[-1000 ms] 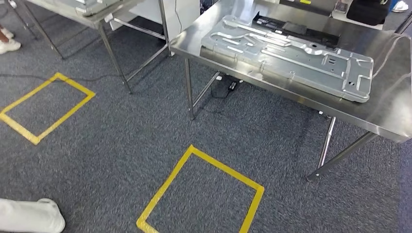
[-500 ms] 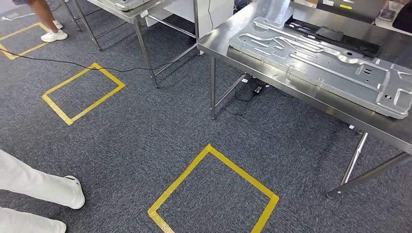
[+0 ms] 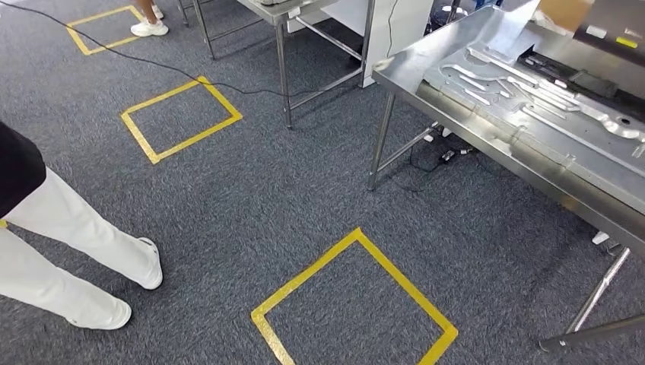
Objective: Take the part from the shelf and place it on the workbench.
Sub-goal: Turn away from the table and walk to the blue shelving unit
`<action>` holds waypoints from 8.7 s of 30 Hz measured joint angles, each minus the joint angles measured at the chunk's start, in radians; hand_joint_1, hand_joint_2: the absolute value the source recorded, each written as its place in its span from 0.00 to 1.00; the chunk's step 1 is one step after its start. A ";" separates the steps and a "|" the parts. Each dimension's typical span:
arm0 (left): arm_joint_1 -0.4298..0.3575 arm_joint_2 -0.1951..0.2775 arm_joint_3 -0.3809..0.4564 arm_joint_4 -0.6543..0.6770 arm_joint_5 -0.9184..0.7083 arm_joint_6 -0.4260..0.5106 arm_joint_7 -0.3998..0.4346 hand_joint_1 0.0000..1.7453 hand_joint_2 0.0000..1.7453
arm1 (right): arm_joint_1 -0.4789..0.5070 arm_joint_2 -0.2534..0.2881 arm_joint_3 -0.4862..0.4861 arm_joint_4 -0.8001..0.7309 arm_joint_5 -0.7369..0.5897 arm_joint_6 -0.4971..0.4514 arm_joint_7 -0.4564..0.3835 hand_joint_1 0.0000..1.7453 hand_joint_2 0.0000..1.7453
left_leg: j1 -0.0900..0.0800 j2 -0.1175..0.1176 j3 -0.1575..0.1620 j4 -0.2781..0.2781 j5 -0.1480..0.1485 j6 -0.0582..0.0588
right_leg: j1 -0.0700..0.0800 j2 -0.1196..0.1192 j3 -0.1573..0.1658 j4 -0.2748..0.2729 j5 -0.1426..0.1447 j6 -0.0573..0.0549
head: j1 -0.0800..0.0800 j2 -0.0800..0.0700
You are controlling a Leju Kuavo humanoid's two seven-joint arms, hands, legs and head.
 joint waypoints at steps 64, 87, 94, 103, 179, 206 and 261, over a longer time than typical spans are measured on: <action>-0.016 -0.003 -0.025 0.022 0.021 0.016 0.014 0.00 0.00 | -0.036 -0.001 -0.109 0.030 0.123 0.001 -0.023 0.00 0.00 | 0.002 -0.043 -0.051 0.037 0.010 0.000 | 0.004 0.060 -0.107 0.221 -0.104 -0.015 | 0.001 0.000; -0.014 -0.011 -0.028 0.025 0.042 0.026 0.020 0.00 0.00 | -0.035 -0.002 -0.148 0.032 0.161 0.007 -0.038 0.00 0.00 | 0.023 0.035 -0.045 0.039 0.011 -0.064 | 0.007 -0.033 0.021 -0.060 0.050 -0.021 | 0.000 0.000; -0.013 -0.006 -0.028 0.025 0.047 0.030 0.021 0.00 0.00 | -0.042 -0.001 -0.151 0.033 0.163 0.009 -0.040 0.00 0.00 | 0.014 -0.027 -0.045 0.031 0.014 -0.011 | -0.006 0.051 -0.067 0.146 -0.076 -0.007 | 0.000 0.000; -0.014 -0.007 -0.028 0.025 0.058 0.029 0.023 0.00 0.00 | -0.039 -0.002 -0.155 0.032 0.168 0.025 -0.051 0.00 0.00 | 0.000 -0.143 -0.044 0.033 0.016 -0.017 | 0.021 0.133 -0.024 -0.033 0.074 -0.051 | 0.000 0.000; 0.009 -0.014 -0.049 0.032 0.132 0.104 0.041 0.00 0.00 | -0.034 -0.004 -0.174 0.017 0.134 0.060 -0.111 0.00 0.00 | -0.002 -0.008 -0.061 0.066 0.016 -0.021 | 0.014 0.040 0.042 -0.046 0.023 -0.051 | 0.000 0.000; 0.004 -0.053 0.010 0.048 0.270 0.079 -0.036 0.00 0.00 | -0.072 -0.025 -0.251 0.103 0.209 0.021 -0.105 0.00 0.00 | 0.002 -0.021 -0.124 0.263 -0.134 -0.039 | 0.013 0.037 0.003 -0.025 0.047 -0.068 | -0.002 0.000; 0.005 -0.038 0.059 0.048 0.283 0.063 0.006 0.00 0.00 | -0.085 -0.037 -0.353 0.126 0.252 -0.018 -0.170 0.00 0.00 | -0.004 -0.031 0.045 0.127 -0.080 -0.029 | 0.002 0.071 -0.062 -0.020 0.101 -0.051 | -0.002 0.000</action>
